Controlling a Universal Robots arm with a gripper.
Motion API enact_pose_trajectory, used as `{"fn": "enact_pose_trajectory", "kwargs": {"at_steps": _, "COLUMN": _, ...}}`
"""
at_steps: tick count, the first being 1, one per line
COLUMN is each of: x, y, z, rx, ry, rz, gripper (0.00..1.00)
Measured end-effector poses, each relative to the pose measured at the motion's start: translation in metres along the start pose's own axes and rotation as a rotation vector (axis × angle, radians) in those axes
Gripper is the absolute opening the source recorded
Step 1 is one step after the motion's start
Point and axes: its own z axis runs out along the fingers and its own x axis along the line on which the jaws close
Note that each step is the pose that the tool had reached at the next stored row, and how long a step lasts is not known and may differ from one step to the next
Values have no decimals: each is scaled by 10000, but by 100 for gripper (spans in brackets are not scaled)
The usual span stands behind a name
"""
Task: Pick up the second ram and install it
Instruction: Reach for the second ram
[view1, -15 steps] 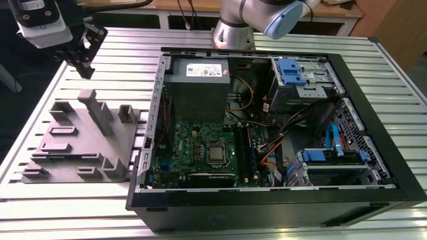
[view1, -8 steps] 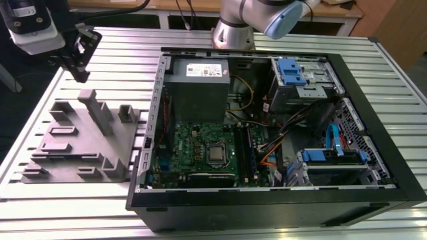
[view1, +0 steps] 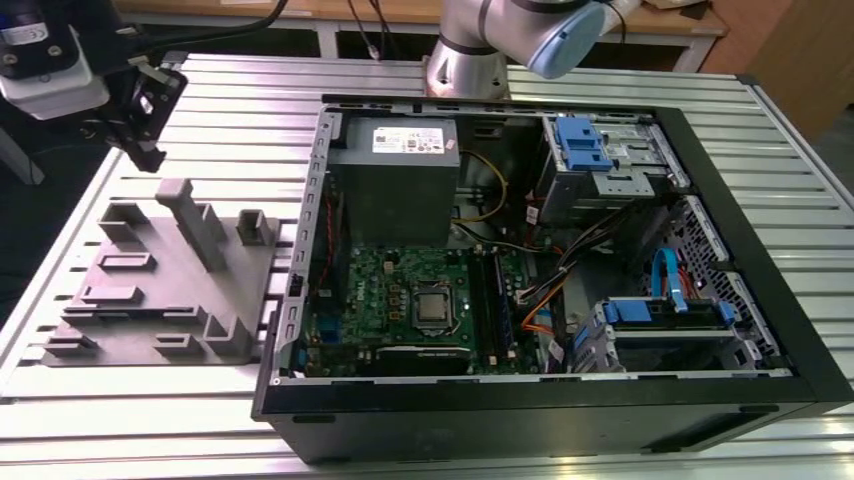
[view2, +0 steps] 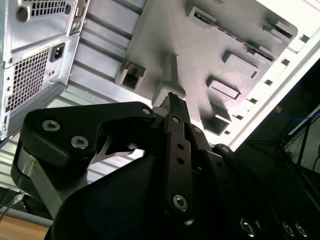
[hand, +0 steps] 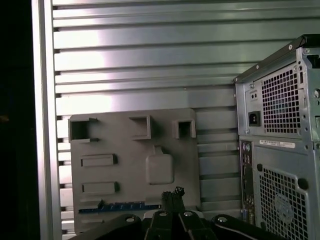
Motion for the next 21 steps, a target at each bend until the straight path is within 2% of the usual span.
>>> {"fn": "enact_pose_trajectory", "kwargs": {"at_steps": 15, "x": 207, "y": -106, "z": 38, "rx": 1, "ry": 1, "rz": 1, "gripper": 7}}
{"fn": "enact_pose_trajectory", "kwargs": {"at_steps": 21, "x": 264, "y": -146, "z": 50, "rx": 0, "ry": 0, "rz": 1, "gripper": 7}}
